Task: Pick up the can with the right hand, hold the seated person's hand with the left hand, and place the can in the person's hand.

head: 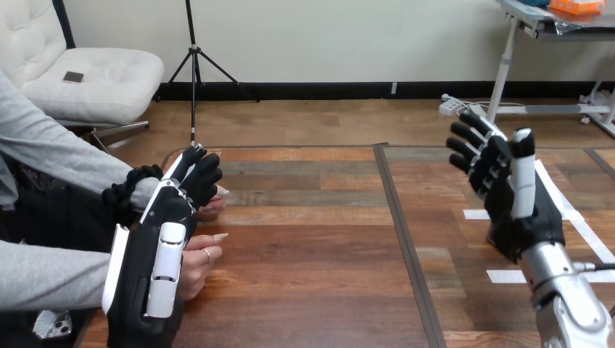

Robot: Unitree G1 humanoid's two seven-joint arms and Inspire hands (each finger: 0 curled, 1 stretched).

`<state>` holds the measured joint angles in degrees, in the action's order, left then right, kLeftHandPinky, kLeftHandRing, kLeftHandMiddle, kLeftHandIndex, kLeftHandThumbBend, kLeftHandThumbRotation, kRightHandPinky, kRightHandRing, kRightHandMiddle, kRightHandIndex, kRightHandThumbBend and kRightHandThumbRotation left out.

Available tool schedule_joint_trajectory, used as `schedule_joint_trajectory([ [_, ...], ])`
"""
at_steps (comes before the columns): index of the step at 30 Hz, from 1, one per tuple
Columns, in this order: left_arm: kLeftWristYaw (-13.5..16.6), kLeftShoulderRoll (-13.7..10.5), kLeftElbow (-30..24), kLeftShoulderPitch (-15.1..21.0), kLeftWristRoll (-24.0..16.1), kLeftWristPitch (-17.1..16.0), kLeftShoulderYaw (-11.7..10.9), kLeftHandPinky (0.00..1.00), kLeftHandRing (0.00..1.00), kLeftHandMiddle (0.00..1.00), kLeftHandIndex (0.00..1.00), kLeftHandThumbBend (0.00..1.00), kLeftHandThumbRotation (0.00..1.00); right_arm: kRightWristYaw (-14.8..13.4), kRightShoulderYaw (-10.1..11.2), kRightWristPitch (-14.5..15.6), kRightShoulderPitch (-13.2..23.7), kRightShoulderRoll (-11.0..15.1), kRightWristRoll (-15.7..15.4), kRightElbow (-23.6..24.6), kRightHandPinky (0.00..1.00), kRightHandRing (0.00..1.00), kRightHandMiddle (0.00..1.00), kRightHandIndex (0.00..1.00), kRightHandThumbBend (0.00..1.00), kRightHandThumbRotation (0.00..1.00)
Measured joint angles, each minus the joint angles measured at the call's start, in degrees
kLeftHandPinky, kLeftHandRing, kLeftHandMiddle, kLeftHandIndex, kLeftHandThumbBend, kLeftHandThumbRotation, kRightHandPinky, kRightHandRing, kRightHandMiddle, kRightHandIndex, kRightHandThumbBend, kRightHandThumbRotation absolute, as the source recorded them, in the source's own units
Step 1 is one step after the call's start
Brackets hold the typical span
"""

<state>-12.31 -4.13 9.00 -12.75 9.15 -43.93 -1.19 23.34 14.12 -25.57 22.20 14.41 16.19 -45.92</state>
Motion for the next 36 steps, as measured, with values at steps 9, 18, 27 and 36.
schedule_joint_trajectory([
  [9, -0.6, -0.1, 0.0, 0.3, 0.5, 0.0, 0.0, 0.88, 0.87, 0.87, 0.89, 0.5, 1.0, -3.5, 0.1, 0.0, 3.5, 1.6, -3.3, -5.0, 0.94, 0.91, 0.91, 0.91, 0.99, 1.0],
  [18, -0.7, 0.0, 0.1, 0.3, 0.8, 0.0, 0.0, 0.87, 0.86, 0.86, 0.88, 0.5, 1.0, -5.7, 0.2, 0.0, 6.9, 3.4, -5.6, -10.2, 0.92, 0.92, 0.91, 0.92, 0.99, 1.0],
  [27, -0.3, 0.1, 0.1, 0.3, 0.6, 0.0, 0.0, 0.85, 0.85, 0.86, 0.88, 0.51, 1.0, -7.6, 0.3, 0.3, 10.2, 5.3, -6.8, -15.1, 0.89, 0.9, 0.9, 0.9, 0.99, 1.0],
  [36, -0.3, 0.1, 0.1, 0.3, 0.6, 0.0, 0.0, 0.84, 0.86, 0.86, 0.88, 0.5, 1.0, -10.3, 0.3, 1.7, 13.1, 7.2, -8.2, -18.5, 0.86, 0.89, 0.89, 0.89, 0.98, 1.0],
])
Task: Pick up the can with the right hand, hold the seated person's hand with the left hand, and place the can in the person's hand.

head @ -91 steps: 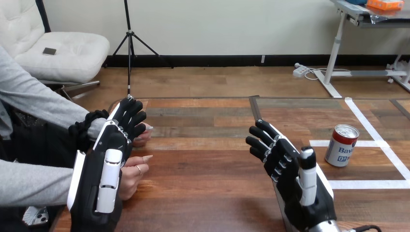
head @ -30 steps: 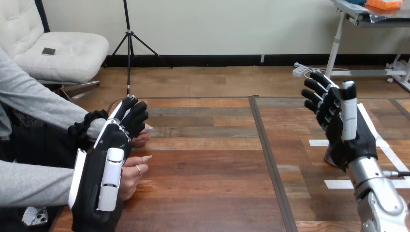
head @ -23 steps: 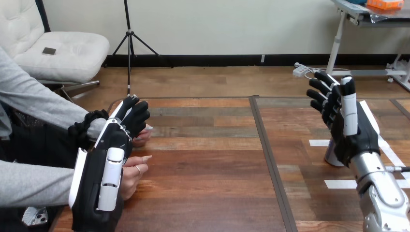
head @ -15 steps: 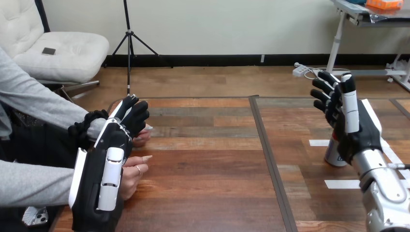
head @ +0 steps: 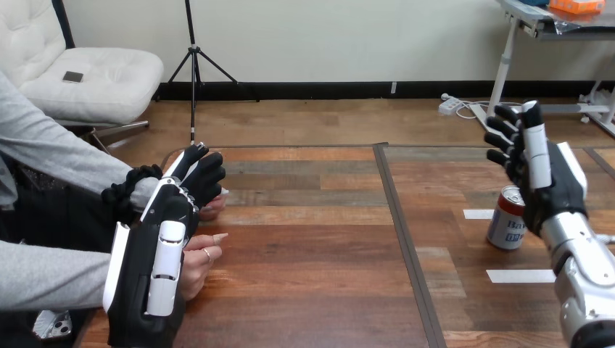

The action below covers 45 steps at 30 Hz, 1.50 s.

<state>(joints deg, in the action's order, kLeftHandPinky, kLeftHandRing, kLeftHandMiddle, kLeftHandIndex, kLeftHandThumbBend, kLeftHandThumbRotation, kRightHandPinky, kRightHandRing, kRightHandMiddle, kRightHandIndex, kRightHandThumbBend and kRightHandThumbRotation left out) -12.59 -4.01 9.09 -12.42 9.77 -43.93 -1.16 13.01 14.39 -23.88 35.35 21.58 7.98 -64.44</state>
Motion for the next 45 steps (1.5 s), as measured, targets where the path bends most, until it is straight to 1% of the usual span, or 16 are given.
schedule_joint_trajectory([
  [11, 0.2, 0.0, -0.1, 0.0, -0.2, 0.2, 0.0, 0.84, 0.86, 0.87, 0.88, 0.5, 1.0, -1.6, 0.0, 1.5, 2.5, 2.2, -1.3, -2.7, 0.85, 0.89, 0.89, 0.9, 1.0, 1.0],
  [15, 0.2, 0.0, -0.1, -0.1, -0.1, 0.3, 0.0, 0.85, 0.86, 0.87, 0.89, 0.49, 1.0, -1.9, 0.0, 2.0, 3.3, 2.7, -1.3, -3.7, 0.87, 0.9, 0.9, 0.91, 1.0, 1.0],
  [23, 0.2, -0.1, -0.1, -0.1, -0.1, 0.4, 0.0, 0.85, 0.86, 0.87, 0.89, 0.47, 1.0, -2.7, 0.0, 3.1, 4.5, 3.2, -1.3, -5.0, 0.88, 0.9, 0.9, 0.91, 1.0, 1.0],
  [37, -0.8, -0.3, -0.1, -0.2, 1.0, 0.4, 0.0, 0.86, 0.86, 0.88, 0.9, 0.45, 1.0, -4.3, 0.0, 4.7, 5.1, 3.2, -1.8, -6.3, 0.9, 0.91, 0.91, 0.92, 0.93, 1.0],
  [45, -0.8, -0.3, -0.2, -0.2, 1.1, 0.9, -0.1, 0.87, 0.86, 0.87, 0.89, 0.44, 1.0, -6.4, -0.1, 5.9, 5.2, 3.3, -3.4, -6.9, 0.88, 0.91, 0.92, 0.91, 0.96, 1.0],
])
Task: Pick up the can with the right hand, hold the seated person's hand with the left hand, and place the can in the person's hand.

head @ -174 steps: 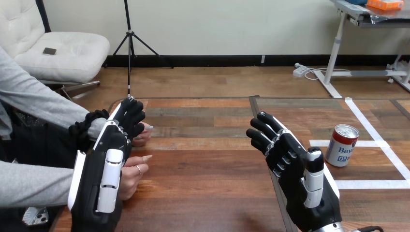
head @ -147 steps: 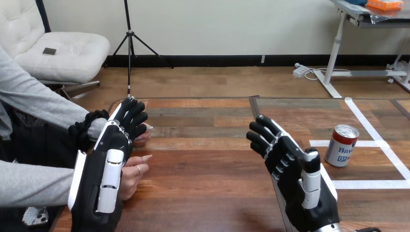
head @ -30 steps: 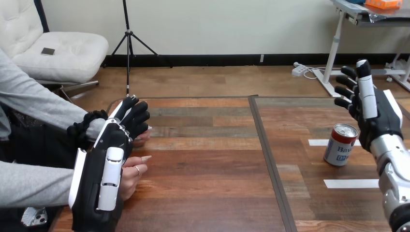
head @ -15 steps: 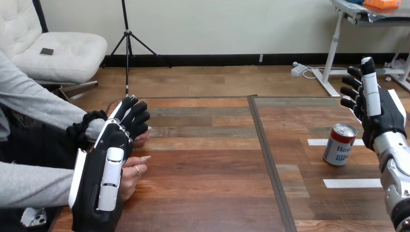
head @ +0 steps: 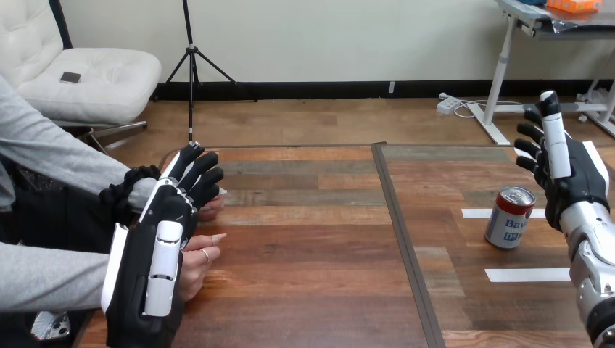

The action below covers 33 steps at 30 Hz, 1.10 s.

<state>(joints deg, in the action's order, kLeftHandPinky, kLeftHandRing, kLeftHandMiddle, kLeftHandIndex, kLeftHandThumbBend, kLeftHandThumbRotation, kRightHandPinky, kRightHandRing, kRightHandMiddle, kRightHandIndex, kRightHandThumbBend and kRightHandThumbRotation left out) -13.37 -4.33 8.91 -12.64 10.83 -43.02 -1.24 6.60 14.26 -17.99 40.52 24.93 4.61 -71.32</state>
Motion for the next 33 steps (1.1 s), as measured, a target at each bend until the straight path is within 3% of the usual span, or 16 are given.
schedule_joint_trajectory([
  [11, -0.6, 0.0, 0.3, 0.0, 0.2, -0.8, -0.2, 0.85, 0.85, 0.87, 0.89, 0.44, 1.0, -1.4, 0.0, 1.5, 0.1, 0.3, -0.6, -1.4, 0.94, 0.97, 0.97, 0.96, 0.94, 0.91],
  [20, -1.1, 0.0, 0.4, 0.1, 0.2, -1.2, -0.4, 0.85, 0.85, 0.86, 0.89, 0.45, 1.0, -3.3, -0.3, 3.1, 0.1, 0.3, -1.9, -1.8, 0.97, 1.0, 0.99, 0.94, 0.96, 0.72],
  [26, -1.1, 0.0, 0.4, 0.1, 0.2, -1.2, -0.5, 0.85, 0.85, 0.86, 0.89, 0.45, 1.0, -4.8, -0.2, 4.8, 0.1, 0.3, -2.5, -2.1, 0.99, 1.0, 1.0, 0.95, 0.99, 0.54],
  [33, -1.7, -0.1, 0.4, 0.1, 0.5, -1.2, -0.6, 0.85, 0.86, 0.87, 0.89, 0.44, 1.0, -5.4, -0.2, 5.5, 0.1, 0.3, -2.7, -2.6, 0.88, 0.97, 0.98, 0.95, 1.0, 0.45],
])
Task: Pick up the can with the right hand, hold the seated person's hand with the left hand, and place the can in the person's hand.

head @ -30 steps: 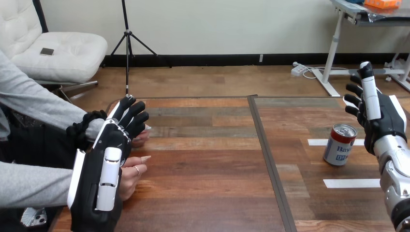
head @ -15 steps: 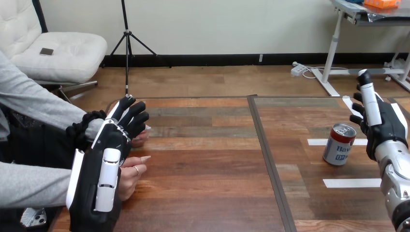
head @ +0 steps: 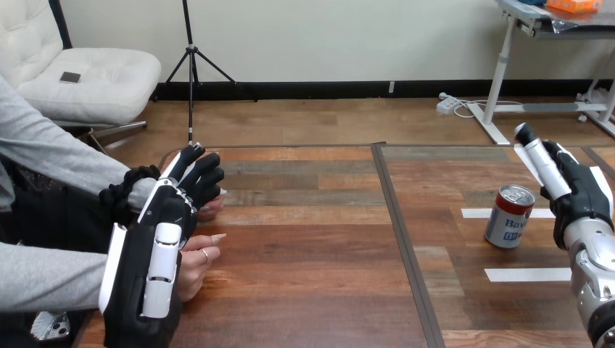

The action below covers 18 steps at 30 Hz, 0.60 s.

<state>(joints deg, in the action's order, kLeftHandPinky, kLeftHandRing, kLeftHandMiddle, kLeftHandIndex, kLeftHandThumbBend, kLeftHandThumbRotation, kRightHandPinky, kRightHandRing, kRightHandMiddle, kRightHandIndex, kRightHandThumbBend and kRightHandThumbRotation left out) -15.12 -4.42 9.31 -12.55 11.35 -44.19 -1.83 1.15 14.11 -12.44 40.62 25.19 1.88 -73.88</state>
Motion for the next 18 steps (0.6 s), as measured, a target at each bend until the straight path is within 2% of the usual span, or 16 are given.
schedule_joint_trajectory([
  [2, -0.1, 0.0, 0.0, 0.0, 0.0, 0.0, -0.1, 0.85, 0.86, 0.87, 0.89, 0.44, 1.0, -0.2, 0.0, 0.1, 0.0, 0.0, 0.0, -0.2, 0.86, 0.96, 0.97, 0.95, 1.0, 0.43],
  [9, -0.2, 0.0, 0.0, 0.0, 0.0, 0.2, -0.2, 0.85, 0.86, 0.87, 0.89, 0.45, 0.99, -0.4, 0.0, 0.4, 0.0, 0.0, 0.0, -0.4, 0.88, 0.96, 0.97, 0.97, 1.0, 0.37],
  [18, -0.3, 0.0, 0.0, 0.0, 0.0, 0.7, -0.5, 0.87, 0.87, 0.87, 0.89, 0.46, 0.99, -0.5, -0.2, 0.4, 0.0, 0.0, -0.5, -0.4, 0.87, 0.96, 0.97, 0.98, 1.0, 0.33],
])
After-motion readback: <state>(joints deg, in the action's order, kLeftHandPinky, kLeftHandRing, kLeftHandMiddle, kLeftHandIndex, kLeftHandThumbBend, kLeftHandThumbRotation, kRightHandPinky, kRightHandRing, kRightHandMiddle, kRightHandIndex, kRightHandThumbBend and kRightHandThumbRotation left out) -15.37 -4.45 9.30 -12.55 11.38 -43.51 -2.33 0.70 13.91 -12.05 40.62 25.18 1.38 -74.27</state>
